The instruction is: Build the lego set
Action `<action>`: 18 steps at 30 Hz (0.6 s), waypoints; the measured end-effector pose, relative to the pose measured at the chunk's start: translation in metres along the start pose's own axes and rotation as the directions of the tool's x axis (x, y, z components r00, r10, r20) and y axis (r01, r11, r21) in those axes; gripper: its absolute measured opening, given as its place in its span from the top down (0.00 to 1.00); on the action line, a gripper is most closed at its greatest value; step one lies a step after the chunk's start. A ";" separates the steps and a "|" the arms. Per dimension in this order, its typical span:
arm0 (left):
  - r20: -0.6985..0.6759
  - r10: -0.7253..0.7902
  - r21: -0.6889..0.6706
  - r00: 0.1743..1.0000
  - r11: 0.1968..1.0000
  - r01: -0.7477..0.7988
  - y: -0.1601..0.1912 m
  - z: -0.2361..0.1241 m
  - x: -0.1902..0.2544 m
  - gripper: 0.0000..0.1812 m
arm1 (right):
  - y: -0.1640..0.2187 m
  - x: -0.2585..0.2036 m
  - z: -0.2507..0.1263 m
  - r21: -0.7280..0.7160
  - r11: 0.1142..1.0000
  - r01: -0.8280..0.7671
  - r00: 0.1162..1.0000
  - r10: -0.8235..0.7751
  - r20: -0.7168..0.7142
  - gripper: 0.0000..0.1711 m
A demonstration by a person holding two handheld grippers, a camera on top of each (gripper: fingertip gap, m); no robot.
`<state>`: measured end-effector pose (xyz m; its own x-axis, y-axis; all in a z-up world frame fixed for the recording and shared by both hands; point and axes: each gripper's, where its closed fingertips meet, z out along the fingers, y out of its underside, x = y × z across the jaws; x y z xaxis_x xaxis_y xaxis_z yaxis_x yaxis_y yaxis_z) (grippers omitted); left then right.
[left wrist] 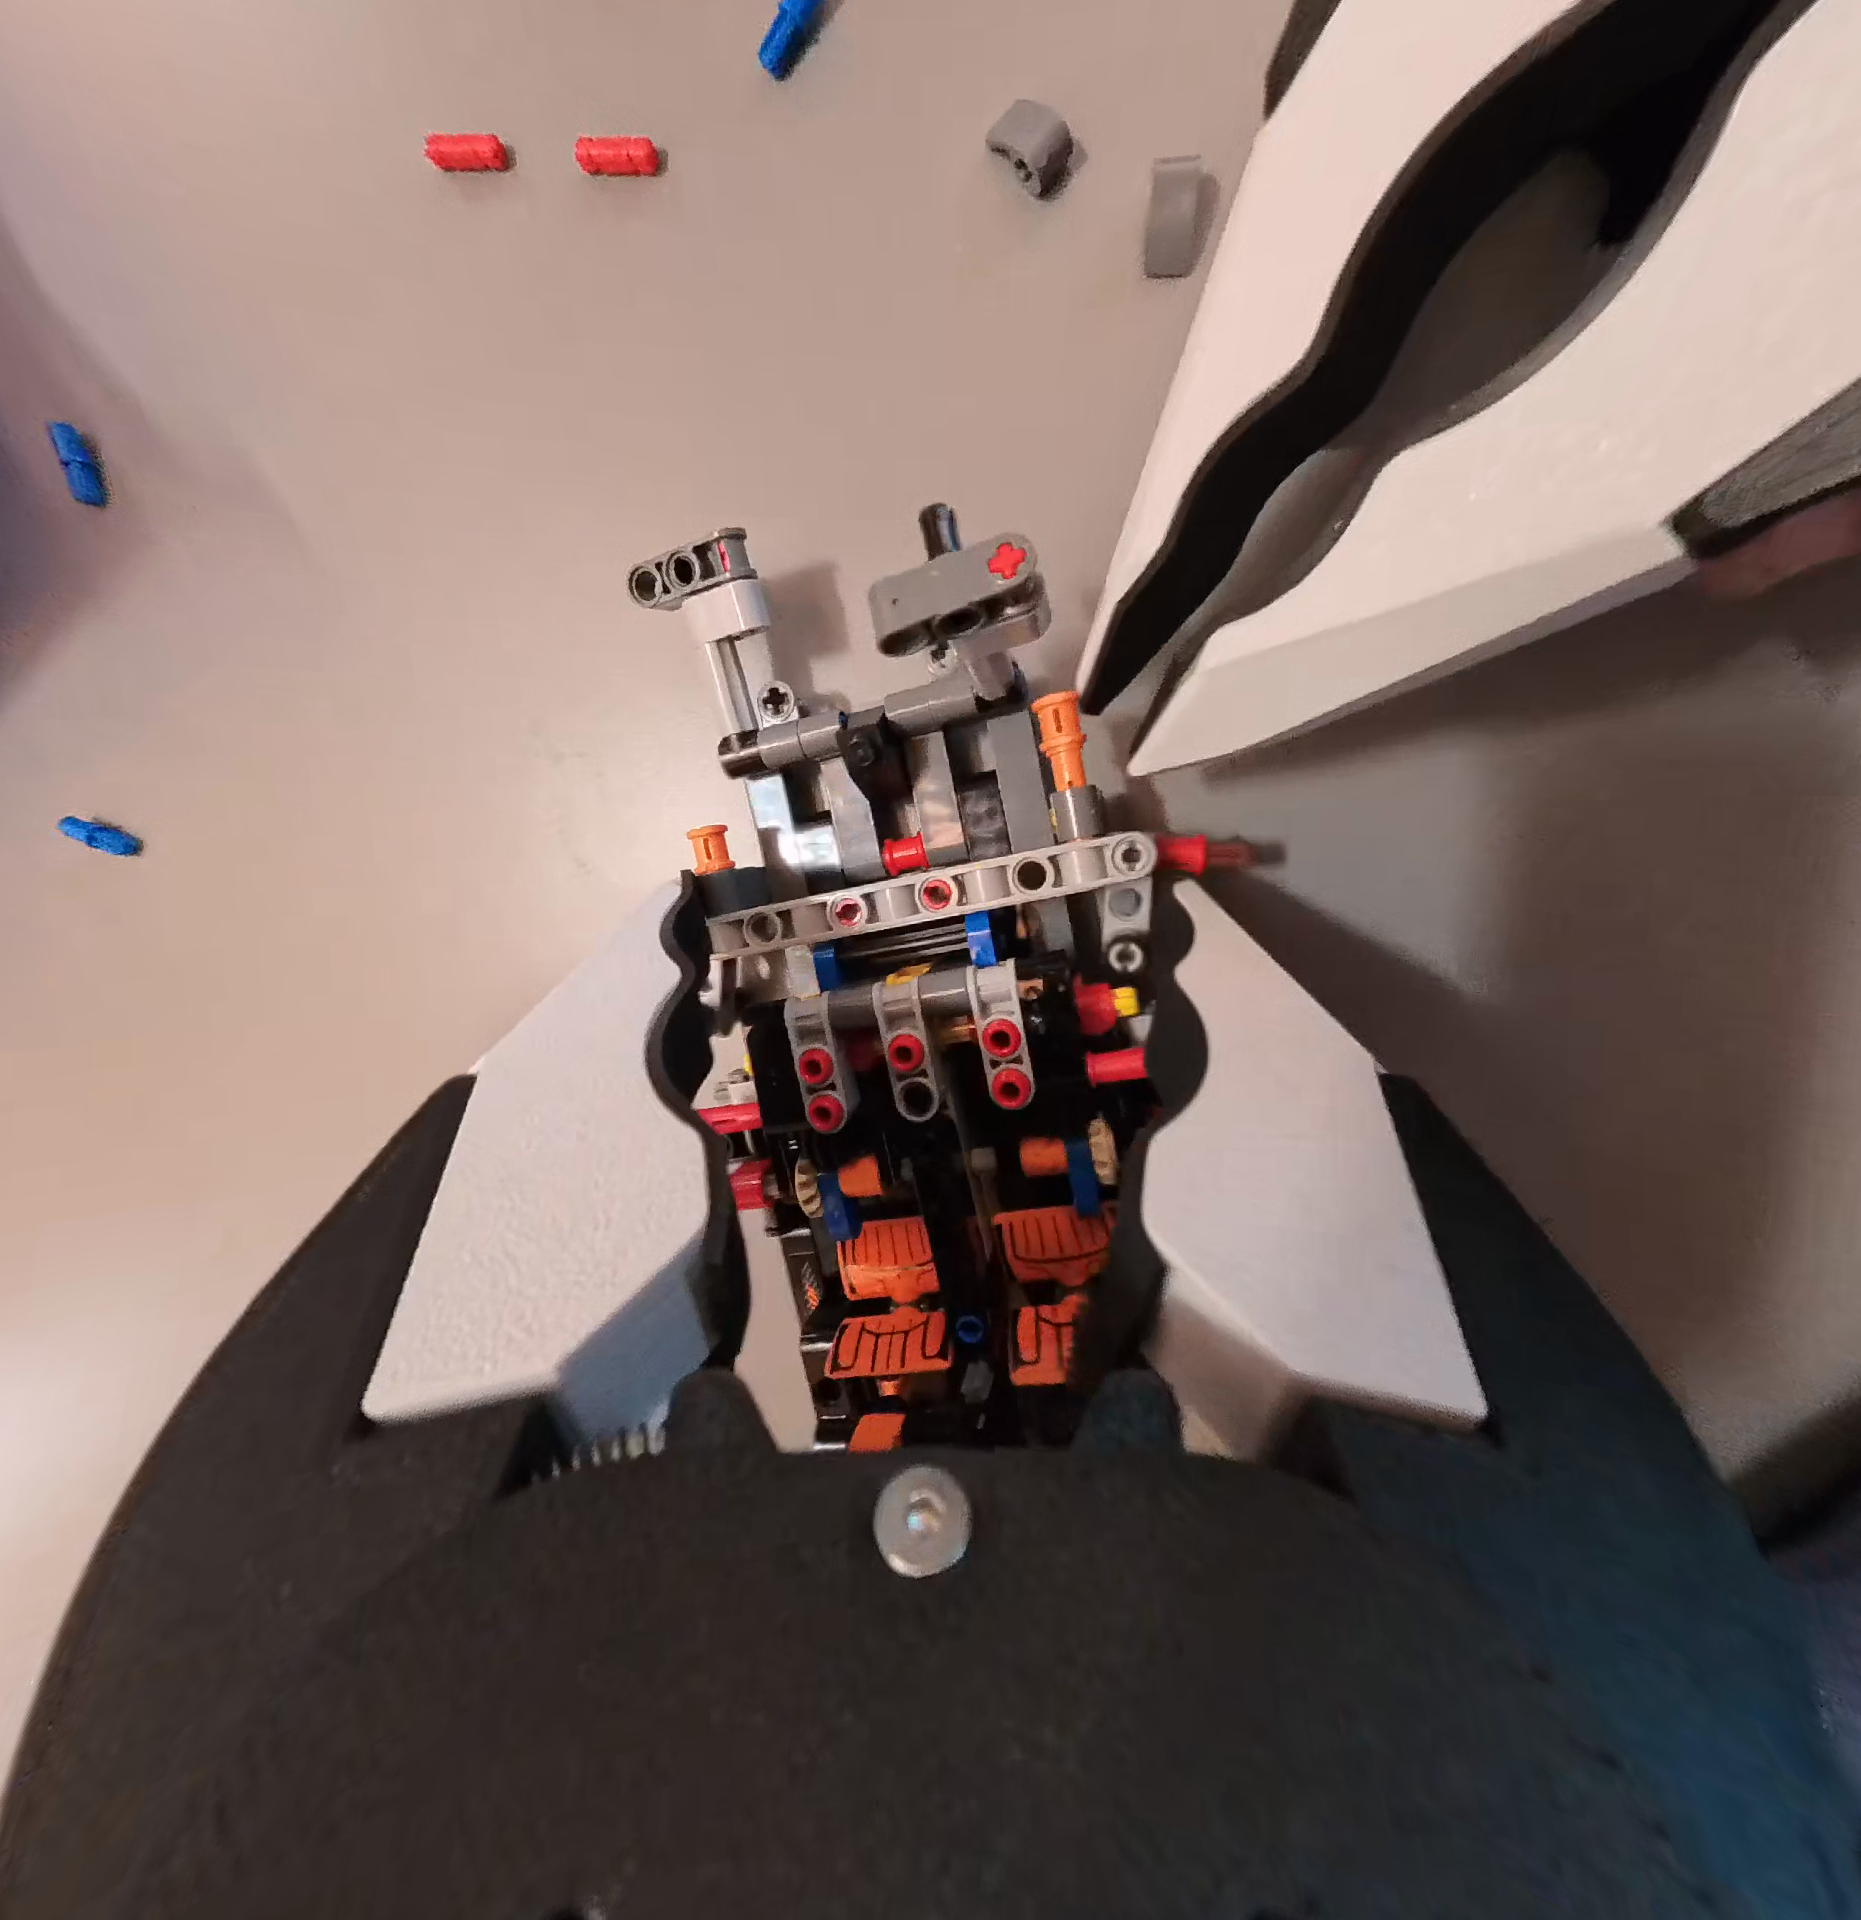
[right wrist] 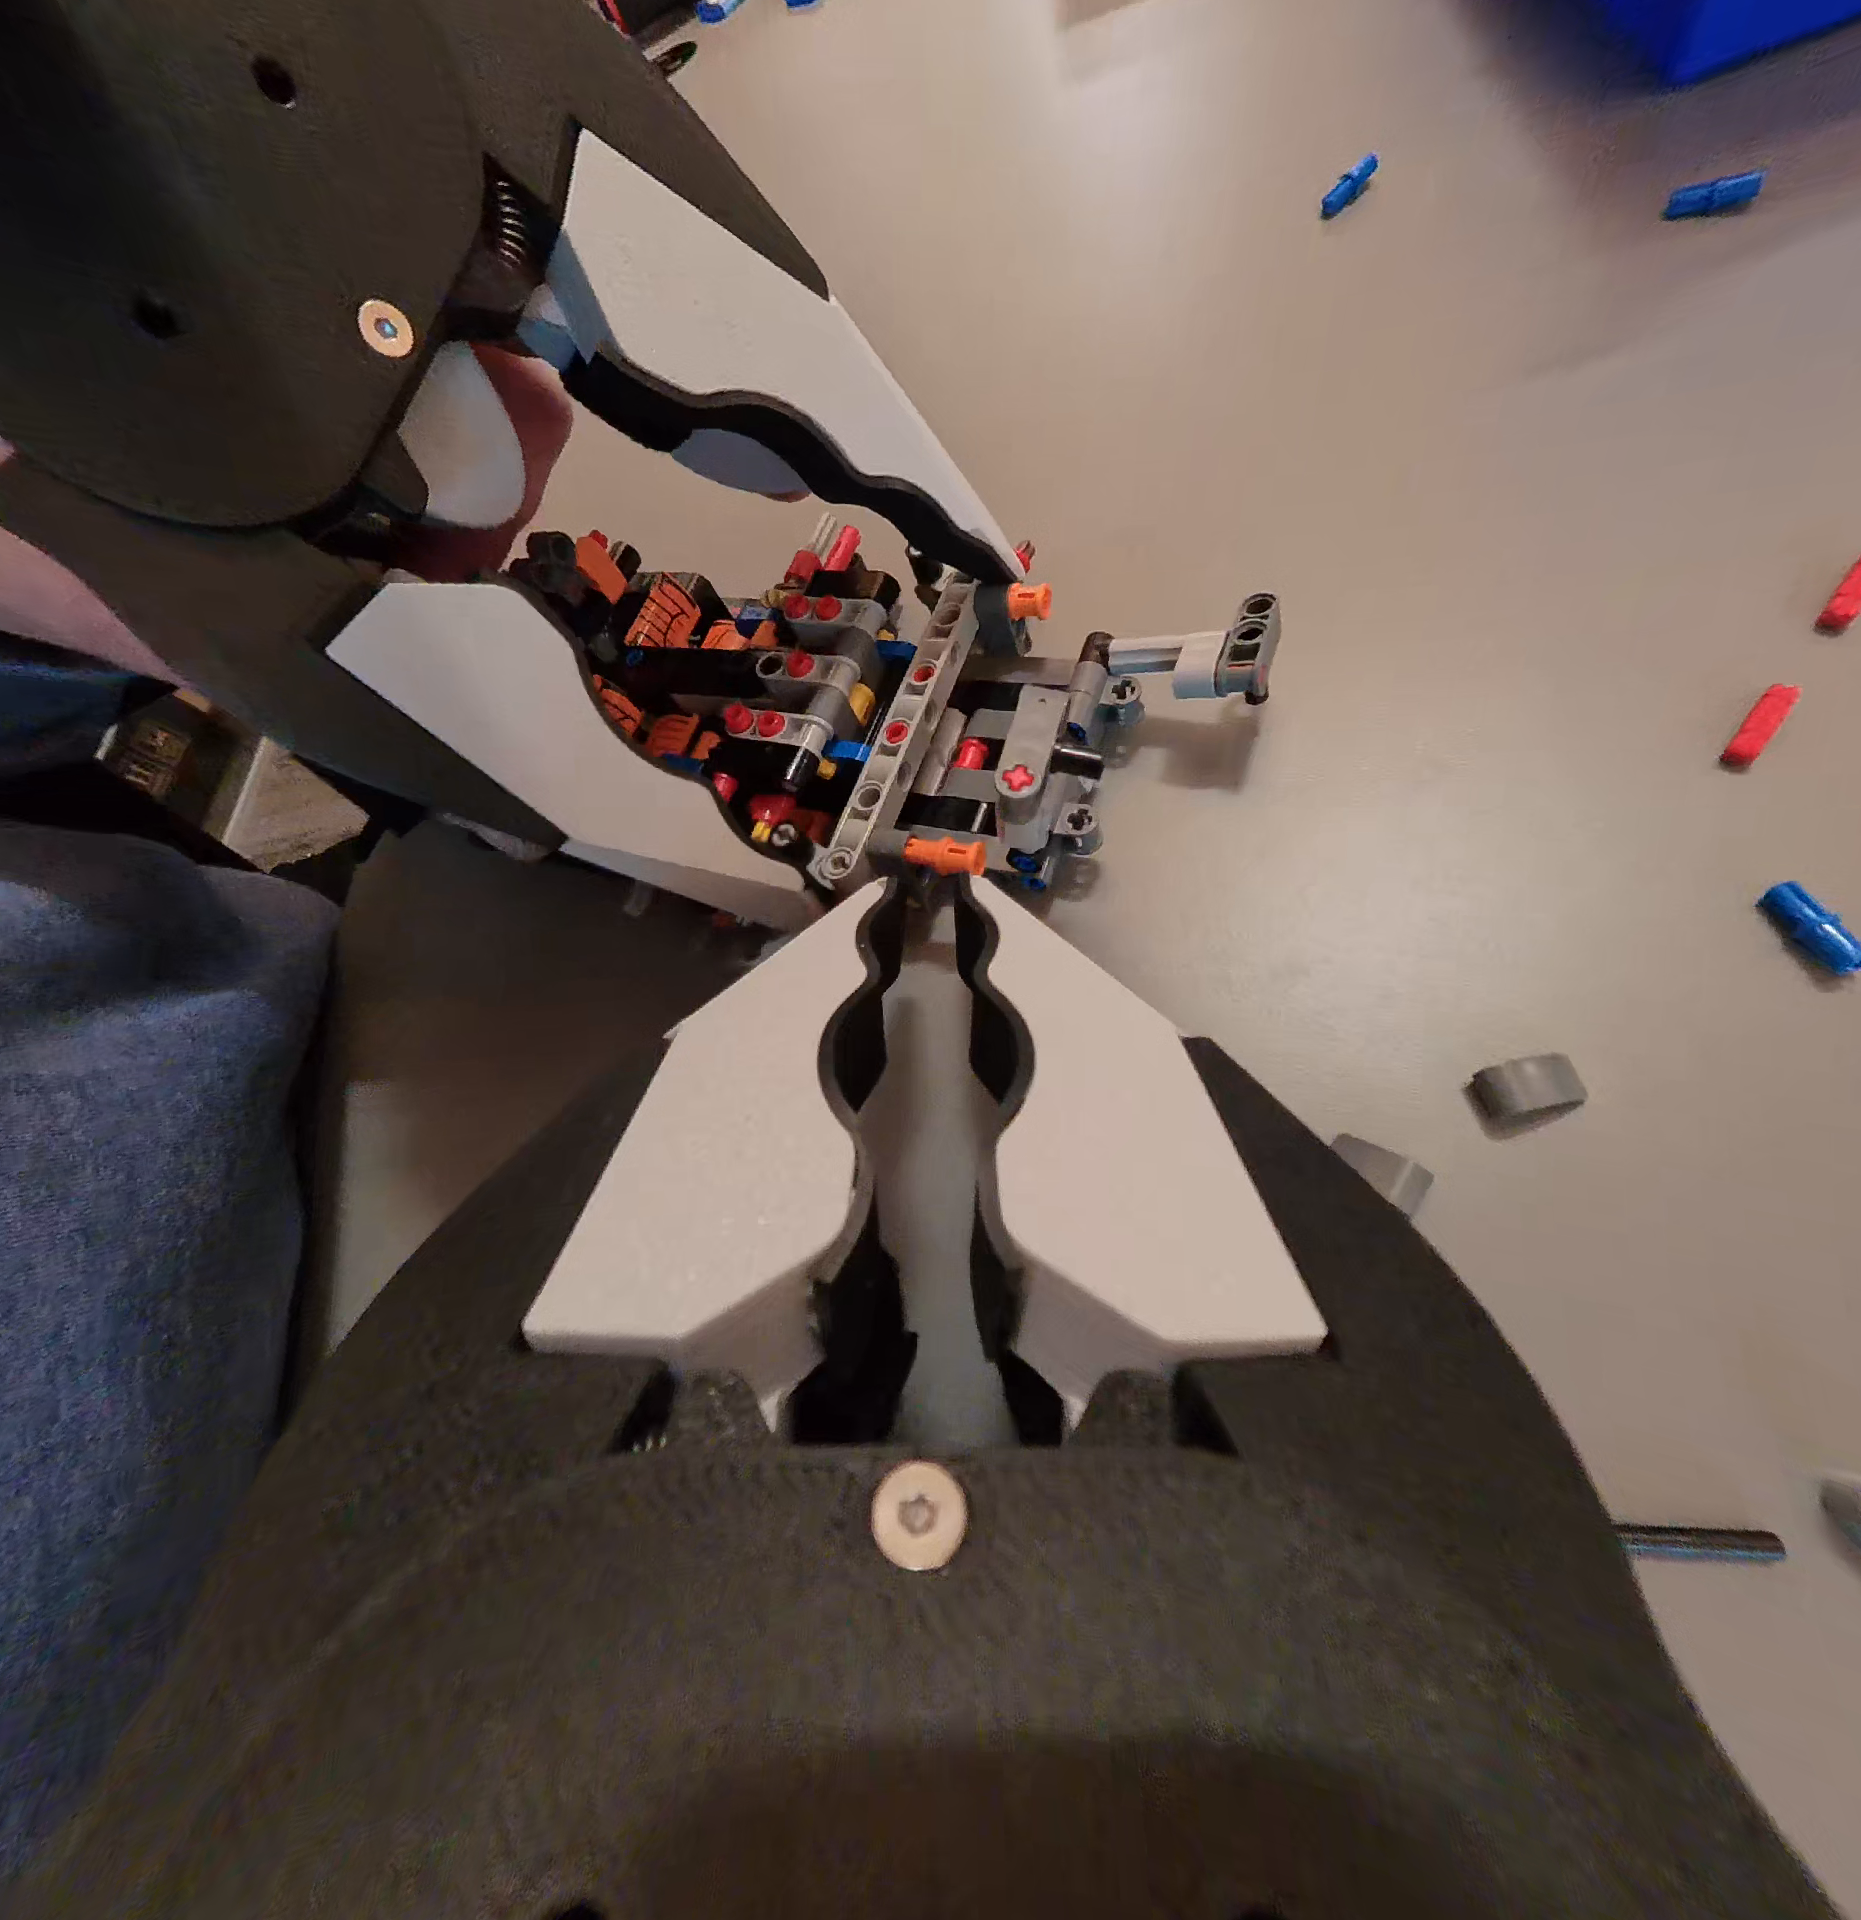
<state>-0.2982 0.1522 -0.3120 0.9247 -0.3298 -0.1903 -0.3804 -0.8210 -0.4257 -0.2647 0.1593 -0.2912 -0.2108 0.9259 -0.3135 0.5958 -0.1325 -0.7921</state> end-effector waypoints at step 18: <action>-0.029 0.051 0.095 0.998 0.994 -0.048 -0.008 -0.007 0.019 0.53 | 0.009 0.001 -0.019 0.023 0.998 -0.057 0.998 0.057 0.001 0.95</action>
<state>-0.2774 0.1492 -0.3061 0.9043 -0.3844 -0.1858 -0.4239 -0.7565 -0.4980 -0.2452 0.1655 -0.2890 -0.1771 0.9167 -0.3581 0.5886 -0.1929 -0.7851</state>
